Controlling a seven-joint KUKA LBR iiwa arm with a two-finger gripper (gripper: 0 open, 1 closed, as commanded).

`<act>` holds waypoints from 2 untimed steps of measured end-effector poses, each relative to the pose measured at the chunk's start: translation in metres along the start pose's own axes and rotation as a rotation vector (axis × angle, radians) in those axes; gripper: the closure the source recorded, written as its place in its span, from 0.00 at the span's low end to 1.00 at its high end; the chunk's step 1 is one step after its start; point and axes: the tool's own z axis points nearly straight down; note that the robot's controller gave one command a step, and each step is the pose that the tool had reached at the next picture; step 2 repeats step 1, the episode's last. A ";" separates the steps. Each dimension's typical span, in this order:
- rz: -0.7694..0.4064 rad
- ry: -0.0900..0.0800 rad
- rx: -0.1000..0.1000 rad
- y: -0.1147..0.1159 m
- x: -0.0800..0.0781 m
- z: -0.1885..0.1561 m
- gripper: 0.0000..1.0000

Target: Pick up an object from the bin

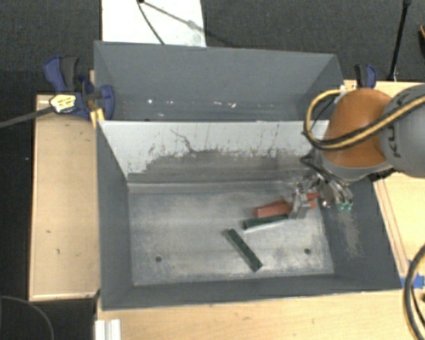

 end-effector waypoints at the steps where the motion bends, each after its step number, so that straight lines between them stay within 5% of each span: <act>1: -0.247 -0.002 0.000 0.034 0.021 -0.136 1.00; 2: -0.247 -0.002 0.000 0.034 0.021 -0.136 1.00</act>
Offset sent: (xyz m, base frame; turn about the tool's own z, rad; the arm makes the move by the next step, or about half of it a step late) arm -0.0270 0.0315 0.1319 -0.2470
